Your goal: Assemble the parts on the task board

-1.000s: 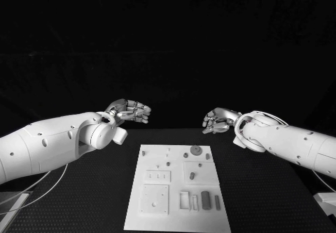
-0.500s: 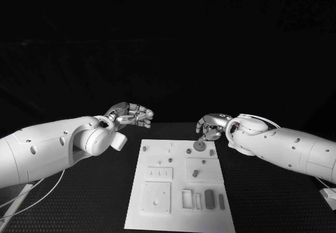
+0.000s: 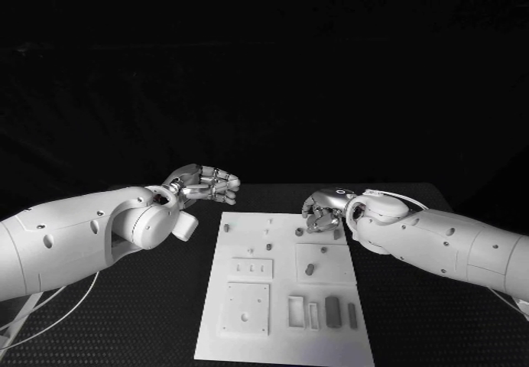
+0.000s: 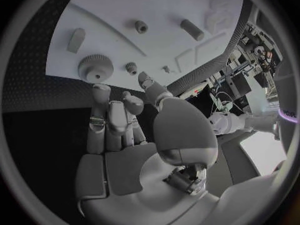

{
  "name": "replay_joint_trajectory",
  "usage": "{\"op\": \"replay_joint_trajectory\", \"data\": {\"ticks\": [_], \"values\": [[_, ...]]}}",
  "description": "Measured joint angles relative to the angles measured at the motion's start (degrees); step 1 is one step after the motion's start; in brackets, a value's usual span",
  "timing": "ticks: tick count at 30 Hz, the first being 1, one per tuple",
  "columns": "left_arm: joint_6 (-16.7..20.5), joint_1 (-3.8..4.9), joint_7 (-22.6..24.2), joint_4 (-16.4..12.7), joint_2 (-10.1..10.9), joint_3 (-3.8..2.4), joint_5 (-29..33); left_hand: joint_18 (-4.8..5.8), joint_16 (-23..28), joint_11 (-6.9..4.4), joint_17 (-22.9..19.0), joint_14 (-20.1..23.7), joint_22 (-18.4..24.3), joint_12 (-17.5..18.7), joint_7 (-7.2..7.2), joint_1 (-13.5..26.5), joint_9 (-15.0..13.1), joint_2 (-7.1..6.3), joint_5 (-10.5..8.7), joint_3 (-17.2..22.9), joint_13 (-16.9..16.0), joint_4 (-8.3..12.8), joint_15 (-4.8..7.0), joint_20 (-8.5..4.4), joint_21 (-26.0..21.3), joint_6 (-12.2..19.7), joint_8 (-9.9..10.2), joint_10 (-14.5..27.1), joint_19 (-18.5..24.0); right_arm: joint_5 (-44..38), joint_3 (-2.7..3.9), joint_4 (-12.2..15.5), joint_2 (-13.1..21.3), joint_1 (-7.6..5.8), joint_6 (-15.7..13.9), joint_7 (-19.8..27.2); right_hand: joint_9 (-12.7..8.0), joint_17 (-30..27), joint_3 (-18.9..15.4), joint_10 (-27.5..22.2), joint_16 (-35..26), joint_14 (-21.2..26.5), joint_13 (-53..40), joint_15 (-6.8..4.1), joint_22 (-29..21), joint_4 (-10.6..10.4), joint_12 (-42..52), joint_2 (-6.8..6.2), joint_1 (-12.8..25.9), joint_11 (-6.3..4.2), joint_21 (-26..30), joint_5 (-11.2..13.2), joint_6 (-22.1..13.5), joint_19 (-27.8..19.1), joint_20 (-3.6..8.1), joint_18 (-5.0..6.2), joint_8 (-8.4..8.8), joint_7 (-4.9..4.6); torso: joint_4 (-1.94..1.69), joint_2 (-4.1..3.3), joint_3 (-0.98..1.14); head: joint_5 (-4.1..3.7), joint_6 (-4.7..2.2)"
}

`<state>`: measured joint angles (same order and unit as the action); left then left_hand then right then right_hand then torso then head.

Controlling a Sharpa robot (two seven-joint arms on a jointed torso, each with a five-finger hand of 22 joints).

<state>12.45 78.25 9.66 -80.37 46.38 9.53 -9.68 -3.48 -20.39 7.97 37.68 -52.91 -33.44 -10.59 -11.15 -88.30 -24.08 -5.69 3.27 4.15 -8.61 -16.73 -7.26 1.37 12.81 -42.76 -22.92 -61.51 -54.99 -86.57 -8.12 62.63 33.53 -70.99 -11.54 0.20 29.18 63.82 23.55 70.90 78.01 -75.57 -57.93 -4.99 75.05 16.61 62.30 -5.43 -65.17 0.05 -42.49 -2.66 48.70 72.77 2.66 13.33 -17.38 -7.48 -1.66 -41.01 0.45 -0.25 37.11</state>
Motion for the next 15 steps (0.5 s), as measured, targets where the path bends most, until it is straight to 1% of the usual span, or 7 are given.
{"op": "replay_joint_trajectory", "data": {"ticks": [2, 4, 5, 8, 9, 12, 15], "values": [[0.0, 0.00, 0.0, -0.1, 0.0, -0.01, 0.0, 0.07, 0.0, 0.00, 0.0, 0.0, 0.0, 0.0, 0.00, 0.0, 0.0, 0.00, 0.00, 0.0, 0.0, 0.0, 0.00, 0.00, 0.0, 0.0, 0.0, 0.0, 0.0, -0.3, -0.01, -0.5, -0.3, 0.21, -0.2, -0.3, -0.2, 1.0, 0.2, -0.3, 0.8, -0.5, -1.7, 0.10, 0.0, 0.1, 1.4, 0.08, 0.1, -0.27, -1.2, 0.0, 0.0, -0.1, 0.12, -0.11, 0.31, -0.19, -0.07, -0.39, 0.02, -0.01, -0.03], [0.0, 0.00, 0.0, -0.3, 0.1, -0.01, 0.0, 0.12, 0.0, 0.00, 0.1, 0.0, 0.0, 0.0, 0.00, 0.0, 0.0, 0.00, 0.00, 0.0, 0.0, 0.0, 0.00, 0.00, 0.0, 0.0, 0.0, 0.0, 0.0, -0.5, -0.01, -0.8, -0.5, 0.30, -0.3, -0.5, -0.3, 1.6, 0.7, -0.8, 0.9, -0.7, -2.7, 0.27, 0.0, 0.1, 2.1, -0.02, 0.2, -0.12, -2.0, 0.0, -0.3, -0.6, 0.11, -0.13, 0.59, -0.46, -0.17, -0.76, 0.02, 0.05, -0.02], [0.0, -0.01, 0.0, -0.4, 0.1, -0.01, 0.0, 0.13, 0.0, 0.00, 0.1, 0.0, 0.0, 0.0, 0.00, 0.0, 0.0, 0.00, 0.00, 0.0, 0.0, 0.0, 0.00, 0.00, 0.0, 0.0, 0.0, 0.0, 0.0, -0.6, -0.01, -0.8, -0.5, 0.32, -0.3, -0.6, -0.3, 1.8, 0.7, -1.1, 1.2, -0.7, -3.0, 0.30, 0.0, 0.1, 2.3, -0.20, 0.4, 0.15, -2.2, 0.0, -0.3, -0.8, 0.12, -0.14, 0.59, -0.46, -0.21, -0.91, 0.02, 0.07, 0.01], [-0.1, -0.01, 0.0, -0.6, 0.1, -0.01, 0.0, 0.34, 0.2, 0.00, 0.1, 0.0, 0.0, 0.0, 0.00, 0.0, 0.0, 0.00, 0.00, 0.0, 0.0, 0.0, 0.00, 0.00, 0.0, 0.0, 0.0, 0.0, 0.0, -0.8, 0.00, -0.9, -0.5, 0.38, -0.4, -0.7, -0.4, 2.3, 0.7, -1.1, 1.6, -0.8, -3.9, 0.39, 0.0, 0.1, 3.0, 0.01, 0.6, 0.18, -2.8, 0.0, -0.3, -0.8, 0.20, -0.19, 0.83, -0.45, -0.41, -1.33, 0.02, 0.07, 0.02], [-0.1, -0.01, 0.0, -0.6, 0.1, -0.01, 0.0, 0.40, 0.2, 0.00, 0.1, 0.0, 0.0, 0.0, 0.00, 0.0, 0.0, 0.00, 0.00, 0.0, 0.0, 0.0, 0.00, 0.00, 0.0, 0.0, 0.0, 0.0, 0.0, -0.9, 0.01, -0.9, -0.5, 0.40, -0.4, -0.8, -0.4, 2.4, 0.9, -1.4, 1.6, -1.0, -4.3, 0.39, 0.0, 0.0, 3.2, 0.01, 0.6, 0.49, -3.0, 0.0, -0.3, -0.9, 0.21, -0.53, 0.82, -0.45, -0.47, -1.44, 0.01, 0.10, -0.01], [-0.1, -0.01, 0.0, -0.4, 0.1, -0.01, 0.0, 0.30, 0.2, 0.00, 0.1, 0.0, 0.0, 0.0, 0.00, 0.0, 0.0, 0.00, 0.00, 0.0, 0.0, 0.0, 0.00, 0.00, 0.0, 0.0, 0.0, 0.0, 0.0, -1.0, 0.01, -0.9, -0.7, 0.52, -0.4, -0.8, -0.4, 3.0, 1.0, -1.1, 2.0, -1.4, -5.4, 0.41, 0.0, 0.1, 4.2, 0.01, 0.6, 1.19, -3.4, 0.0, -0.3, -0.9, 0.21, -0.72, 0.82, -0.45, -0.62, -1.82, -0.02, 0.25, -0.04], [-0.1, -0.01, 0.0, -0.1, 0.2, -0.01, 0.0, -0.11, 0.2, 0.00, 0.1, 0.0, 0.0, 0.2, 0.00, 0.0, 0.0, 0.00, 0.00, -0.2, 0.0, 0.2, 0.00, 0.00, 0.0, 0.0, 0.0, 0.0, 0.0, -1.1, 0.01, -1.0, -1.0, 0.66, -0.6, -0.8, -0.4, 3.4, 1.3, -1.0, 2.3, -1.4, -6.1, 0.40, 0.0, 0.1, 4.7, 0.23, 0.8, 1.31, -3.8, 0.0, -0.2, -0.9, 0.21, -0.76, 0.82, -0.43, -0.71, -2.06, -0.03, 0.31, -0.16]]}}
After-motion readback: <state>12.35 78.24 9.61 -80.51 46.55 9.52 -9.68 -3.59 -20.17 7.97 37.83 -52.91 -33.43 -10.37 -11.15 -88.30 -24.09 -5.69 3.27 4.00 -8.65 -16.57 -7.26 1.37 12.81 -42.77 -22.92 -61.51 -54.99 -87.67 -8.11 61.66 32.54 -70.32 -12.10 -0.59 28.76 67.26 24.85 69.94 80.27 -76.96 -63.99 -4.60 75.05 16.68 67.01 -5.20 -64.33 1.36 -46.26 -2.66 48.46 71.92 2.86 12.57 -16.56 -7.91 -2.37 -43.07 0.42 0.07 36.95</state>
